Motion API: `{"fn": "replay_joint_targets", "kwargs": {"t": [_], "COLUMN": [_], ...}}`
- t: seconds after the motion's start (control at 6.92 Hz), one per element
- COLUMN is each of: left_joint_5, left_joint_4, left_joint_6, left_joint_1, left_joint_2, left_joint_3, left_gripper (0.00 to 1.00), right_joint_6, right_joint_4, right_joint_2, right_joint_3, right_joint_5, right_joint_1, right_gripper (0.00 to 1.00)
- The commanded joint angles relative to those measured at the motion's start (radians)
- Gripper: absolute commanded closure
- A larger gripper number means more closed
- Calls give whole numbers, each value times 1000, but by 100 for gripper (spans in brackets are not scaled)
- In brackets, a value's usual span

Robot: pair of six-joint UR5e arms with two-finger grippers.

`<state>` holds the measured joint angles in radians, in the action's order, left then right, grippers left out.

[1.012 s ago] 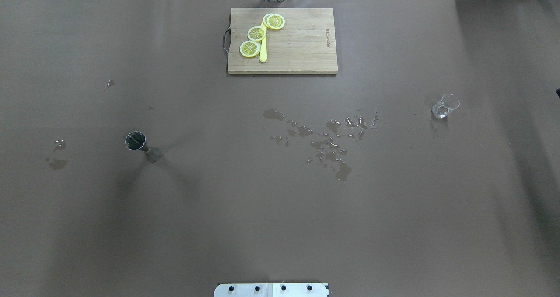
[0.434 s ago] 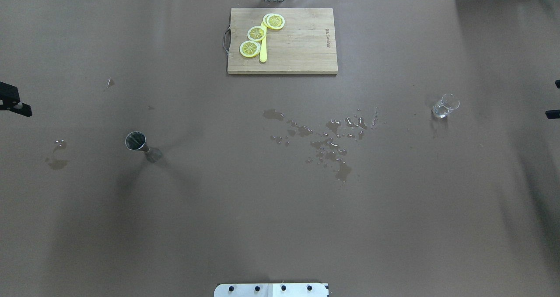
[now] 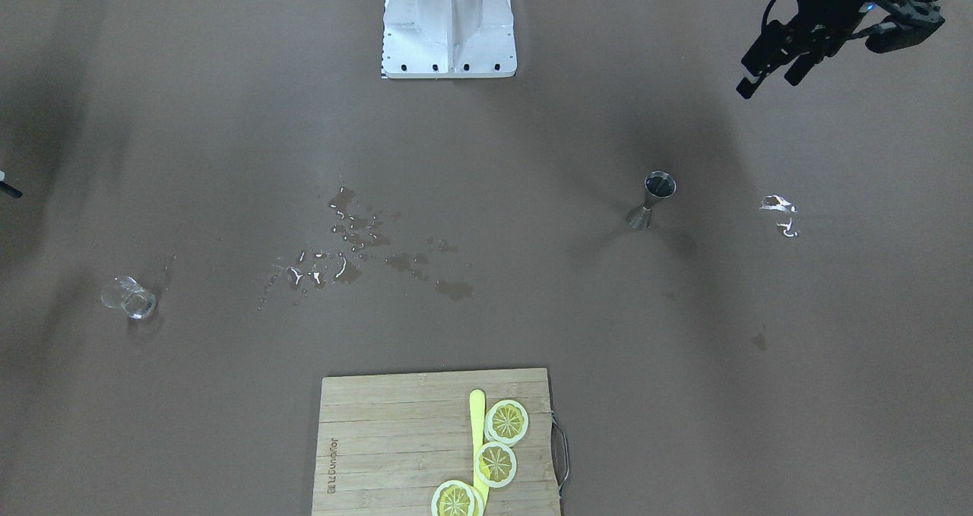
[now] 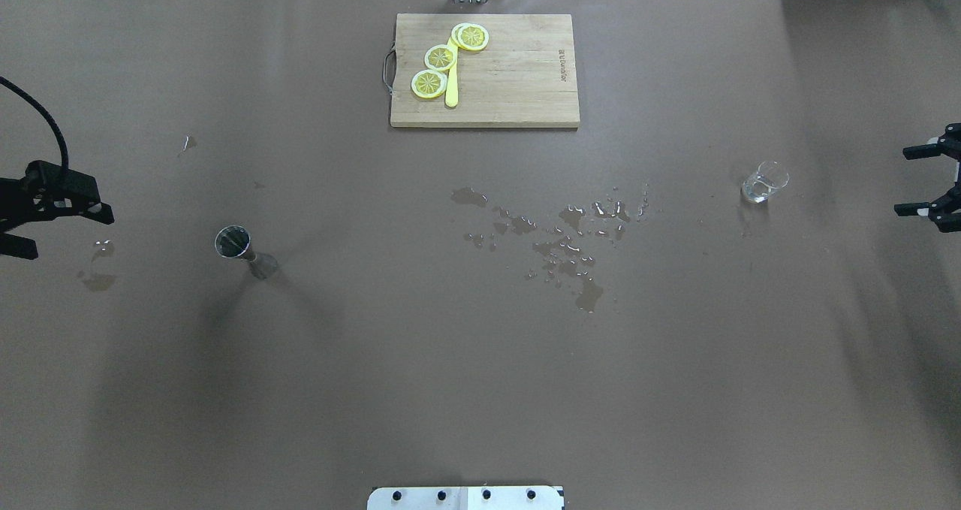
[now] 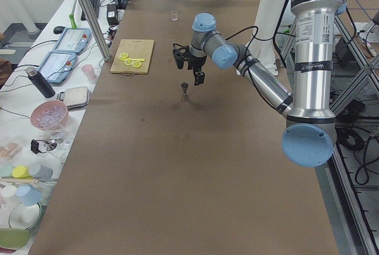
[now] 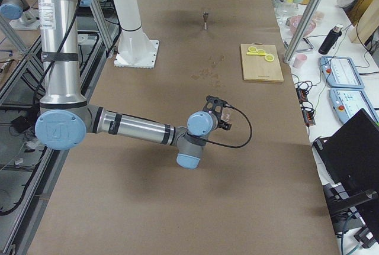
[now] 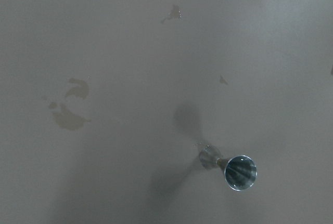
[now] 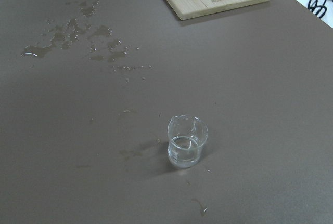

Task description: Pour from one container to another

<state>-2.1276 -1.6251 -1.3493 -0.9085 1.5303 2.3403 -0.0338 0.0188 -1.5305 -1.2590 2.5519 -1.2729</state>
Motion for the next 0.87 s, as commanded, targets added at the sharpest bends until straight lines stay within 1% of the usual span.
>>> {"fn": "replay_joint_targets", "kwargs": {"t": [0.0,0.14,0.29,0.43,0.58,0.72], "left_joint_5": [157,222,279,413,495,605], "left_joint_4": [-1,-2,-4,-25,-57,-91], "left_joint_6": [-94,-100,-93,-94,-97,-97], "left_joint_1": [170,221,273,342,386,451], "left_joint_2": [10,7,8,8,4,1], "left_joint_3": [43,66,68,76,76,70], "left_gripper": [1,1,1,1,1,1], "right_joint_6": [2,3,3,3,3,3], "right_joint_4": [-139,-179,-230,-258,-270,-296], "right_joint_2": [116,160,209,245,271,301], "right_joint_3": [172,244,326,384,429,482], "right_joint_5": [-1,8,25,45,54,77], "right_joint_1": [49,56,59,59,59,63], "right_gripper": [0,0,0,0,0,0]}}
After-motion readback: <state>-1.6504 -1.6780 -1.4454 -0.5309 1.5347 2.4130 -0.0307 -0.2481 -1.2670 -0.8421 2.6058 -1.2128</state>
